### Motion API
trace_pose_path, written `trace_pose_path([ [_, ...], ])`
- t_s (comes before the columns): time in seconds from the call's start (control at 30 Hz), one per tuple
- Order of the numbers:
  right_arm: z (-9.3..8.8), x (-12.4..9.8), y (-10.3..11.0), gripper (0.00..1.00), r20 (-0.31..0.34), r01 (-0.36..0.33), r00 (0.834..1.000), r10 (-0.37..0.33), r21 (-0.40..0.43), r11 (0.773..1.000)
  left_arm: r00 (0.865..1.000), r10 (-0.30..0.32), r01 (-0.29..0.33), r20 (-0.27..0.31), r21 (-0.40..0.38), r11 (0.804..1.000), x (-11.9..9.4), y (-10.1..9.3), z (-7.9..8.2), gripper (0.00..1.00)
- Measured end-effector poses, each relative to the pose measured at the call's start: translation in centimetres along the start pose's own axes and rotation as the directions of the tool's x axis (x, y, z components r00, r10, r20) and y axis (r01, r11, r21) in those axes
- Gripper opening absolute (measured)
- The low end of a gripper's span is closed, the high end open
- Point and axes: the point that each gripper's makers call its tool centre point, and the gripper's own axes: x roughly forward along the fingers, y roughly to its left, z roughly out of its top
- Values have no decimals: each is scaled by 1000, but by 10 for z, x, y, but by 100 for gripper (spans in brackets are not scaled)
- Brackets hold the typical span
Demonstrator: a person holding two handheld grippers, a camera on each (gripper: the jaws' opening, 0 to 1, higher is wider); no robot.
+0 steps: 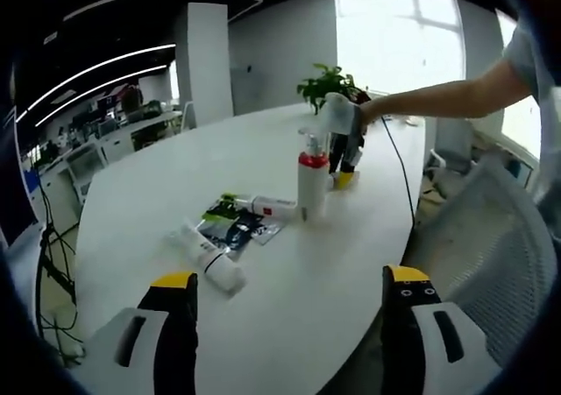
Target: Arrange the skincare products in the storage area until every visible bottle or jar stands upright without overlapping.
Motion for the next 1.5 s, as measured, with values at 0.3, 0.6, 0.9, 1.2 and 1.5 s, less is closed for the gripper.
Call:
trace_pose_path([
  [0.3, -2, 0, 3, 19, 79, 28, 996, -38, 132, 991, 995, -53, 58, 79, -63, 996, -4, -8, 14, 81],
  [0.6, 4, -14, 30, 19, 222, -43, 975, -23, 288, 957, 995, -55, 58, 81, -43, 997, -4, -10, 16, 78],
  [0.9, 16, -25, 52, 19, 406, -184, 914, 1, 412, 892, 989, -83, 93, 123, -82, 992, -6, -15, 23, 73],
  [1.2, 15, -37, 82, 19, 478, -234, 878, 5, 421, 876, 990, -99, 106, 99, -71, 992, -3, -20, 19, 69],
  [1.5, 32, -51, 115, 19, 572, -280, 820, 12, 383, 881, 965, -199, 226, 167, -156, 962, 0, -37, 32, 64],
])
